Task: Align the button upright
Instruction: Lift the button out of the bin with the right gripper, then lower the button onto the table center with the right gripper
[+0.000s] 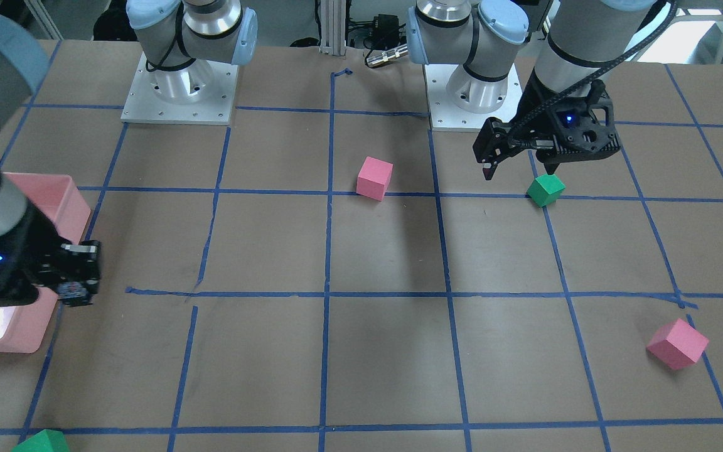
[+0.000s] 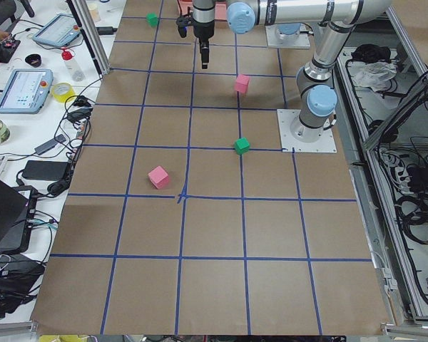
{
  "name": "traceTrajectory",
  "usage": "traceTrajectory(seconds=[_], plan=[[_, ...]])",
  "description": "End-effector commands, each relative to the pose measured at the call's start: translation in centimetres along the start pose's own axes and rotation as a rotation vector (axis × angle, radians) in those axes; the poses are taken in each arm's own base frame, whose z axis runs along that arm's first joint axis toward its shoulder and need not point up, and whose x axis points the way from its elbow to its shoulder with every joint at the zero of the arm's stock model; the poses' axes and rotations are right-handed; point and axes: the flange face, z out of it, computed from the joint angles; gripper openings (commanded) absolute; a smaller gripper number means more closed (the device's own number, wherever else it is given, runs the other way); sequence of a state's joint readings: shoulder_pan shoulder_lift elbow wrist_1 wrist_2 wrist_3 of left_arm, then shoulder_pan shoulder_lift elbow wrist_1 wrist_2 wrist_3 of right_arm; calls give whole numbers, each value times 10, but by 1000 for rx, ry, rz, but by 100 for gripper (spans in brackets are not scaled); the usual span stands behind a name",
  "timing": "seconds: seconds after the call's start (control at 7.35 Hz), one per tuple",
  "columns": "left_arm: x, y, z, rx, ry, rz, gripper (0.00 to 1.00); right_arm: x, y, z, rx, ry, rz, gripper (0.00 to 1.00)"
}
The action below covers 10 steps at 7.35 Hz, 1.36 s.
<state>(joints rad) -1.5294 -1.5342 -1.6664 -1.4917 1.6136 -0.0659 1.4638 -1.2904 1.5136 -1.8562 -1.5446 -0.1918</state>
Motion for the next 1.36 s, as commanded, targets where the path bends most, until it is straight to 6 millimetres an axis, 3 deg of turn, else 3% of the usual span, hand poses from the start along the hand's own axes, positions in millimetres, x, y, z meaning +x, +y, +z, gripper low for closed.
traceTrajectory(seconds=[0.0,0.14,0.27,0.54,0.68,0.82,1.22], plan=[[0,0,0,0,0,0,100,-168,20,20,-17,-19,68,0],[0,0,0,0,0,0,100,-222,18,44,35,-39,69,0],[0,0,0,-2,-2,0,100,-259,20,79,11,-86,30,0],[0,0,0,0,0,0,100,-287,30,133,-50,-84,-13,0],[0,0,0,0,0,0,100,-300,49,166,-63,-82,-40,0],[0,0,0,0,0,0,100,-301,56,180,-27,-94,-49,0],[0,0,0,0,0,-2,100,-312,67,193,-48,-91,-65,0]])
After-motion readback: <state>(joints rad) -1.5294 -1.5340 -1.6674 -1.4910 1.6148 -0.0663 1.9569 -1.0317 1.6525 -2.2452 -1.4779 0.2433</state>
